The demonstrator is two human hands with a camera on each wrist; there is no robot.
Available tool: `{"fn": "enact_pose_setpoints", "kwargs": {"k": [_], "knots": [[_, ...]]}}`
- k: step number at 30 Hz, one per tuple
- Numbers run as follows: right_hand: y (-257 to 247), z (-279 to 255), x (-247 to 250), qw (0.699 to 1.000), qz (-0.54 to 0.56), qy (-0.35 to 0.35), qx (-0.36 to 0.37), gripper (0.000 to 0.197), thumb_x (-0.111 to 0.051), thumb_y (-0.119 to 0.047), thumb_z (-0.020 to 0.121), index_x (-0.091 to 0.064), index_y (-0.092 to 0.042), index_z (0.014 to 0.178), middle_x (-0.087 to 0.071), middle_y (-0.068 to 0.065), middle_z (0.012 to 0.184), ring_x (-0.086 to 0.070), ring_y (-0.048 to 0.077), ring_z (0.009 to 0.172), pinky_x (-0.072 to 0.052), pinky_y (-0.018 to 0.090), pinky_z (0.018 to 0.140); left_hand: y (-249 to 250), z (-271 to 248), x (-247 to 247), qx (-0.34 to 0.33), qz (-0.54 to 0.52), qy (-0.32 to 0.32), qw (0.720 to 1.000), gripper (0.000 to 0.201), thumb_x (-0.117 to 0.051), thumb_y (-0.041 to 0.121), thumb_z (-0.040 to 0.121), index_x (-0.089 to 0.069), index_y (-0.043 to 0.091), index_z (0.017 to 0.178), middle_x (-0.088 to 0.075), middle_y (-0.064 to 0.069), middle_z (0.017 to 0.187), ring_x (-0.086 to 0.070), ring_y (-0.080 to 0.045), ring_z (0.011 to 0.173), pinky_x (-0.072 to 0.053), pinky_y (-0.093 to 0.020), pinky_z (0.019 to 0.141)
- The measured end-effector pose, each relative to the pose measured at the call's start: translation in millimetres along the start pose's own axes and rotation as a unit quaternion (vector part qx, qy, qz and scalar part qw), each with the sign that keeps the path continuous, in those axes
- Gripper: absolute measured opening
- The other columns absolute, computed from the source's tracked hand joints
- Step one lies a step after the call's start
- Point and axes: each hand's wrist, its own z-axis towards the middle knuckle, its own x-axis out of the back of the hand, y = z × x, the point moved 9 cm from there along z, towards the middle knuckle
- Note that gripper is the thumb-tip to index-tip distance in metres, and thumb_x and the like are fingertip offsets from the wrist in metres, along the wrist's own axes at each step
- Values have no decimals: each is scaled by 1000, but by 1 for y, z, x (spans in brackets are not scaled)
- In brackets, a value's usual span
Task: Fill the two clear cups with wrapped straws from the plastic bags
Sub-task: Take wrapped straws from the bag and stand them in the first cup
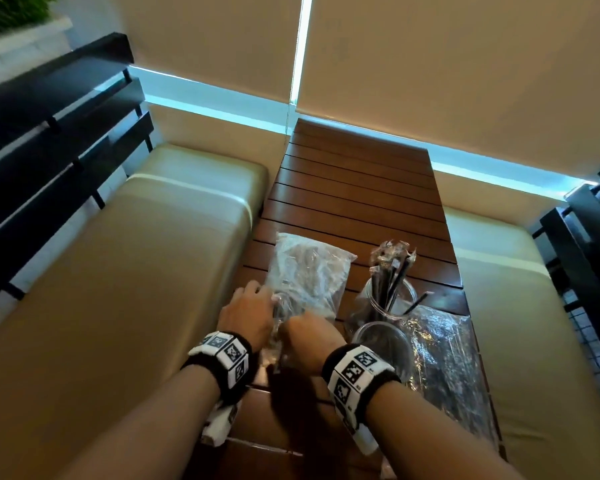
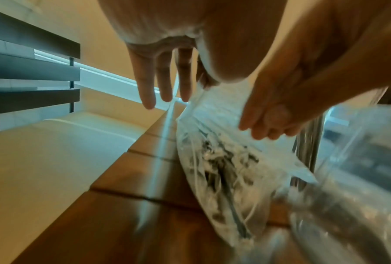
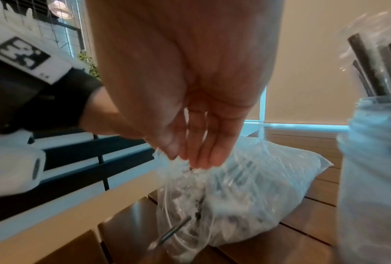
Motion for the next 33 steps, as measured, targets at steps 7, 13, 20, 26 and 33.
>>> {"fn": "enact_pose_setpoints", "kwargs": {"k": [7, 13, 20, 26, 33], "knots": [[1, 7, 37, 984, 69, 160, -27, 46, -57, -24, 92, -49, -10, 136, -59, 8, 131, -57, 24, 116, -44, 33, 101, 23, 6, 43, -72, -130, 8, 989, 21, -42, 19, 101, -59, 9, 105, -50, -5, 117, -55, -21, 101, -44, -32, 94], [3, 20, 17, 995, 18, -13, -101, 40, -40, -24, 104, -48, -6, 137, -52, 16, 140, -48, 30, 130, -35, 40, 108, 34, -6, 61, -132, -181, 37, 974, 21, -45, 15, 101, -62, 5, 106, -55, -2, 111, -45, -3, 89, -29, -5, 79], [17, 52, 1, 944, 86, 116, -296, 31, -59, 10, 84, -66, 2, 114, -45, 11, 94, -42, 29, 102, -44, 28, 96, 33, -18, 61, -138, -200, 35, 969, 19, -48, 13, 99, -64, 4, 105, -54, 1, 108, -46, 2, 80, -30, 2, 77], [-14, 58, 10, 923, 133, 198, -303, 26, -47, 11, 81, -55, -12, 90, -44, 6, 95, -44, 15, 86, -38, 29, 88, 31, -17, 53, -116, -193, 19, 974, 21, -46, 21, 100, -63, 9, 103, -56, 1, 111, -54, -11, 97, -44, -26, 91], [37, 61, 4, 930, 181, 124, -295, 32, -25, 21, 94, -45, 7, 114, -54, 4, 88, -43, 9, 84, -41, 22, 84, 27, -10, 53, -99, -180, 23, 978, 15, -48, 22, 98, -61, 13, 99, -55, 4, 106, -53, -14, 93, -45, -30, 86]]}}
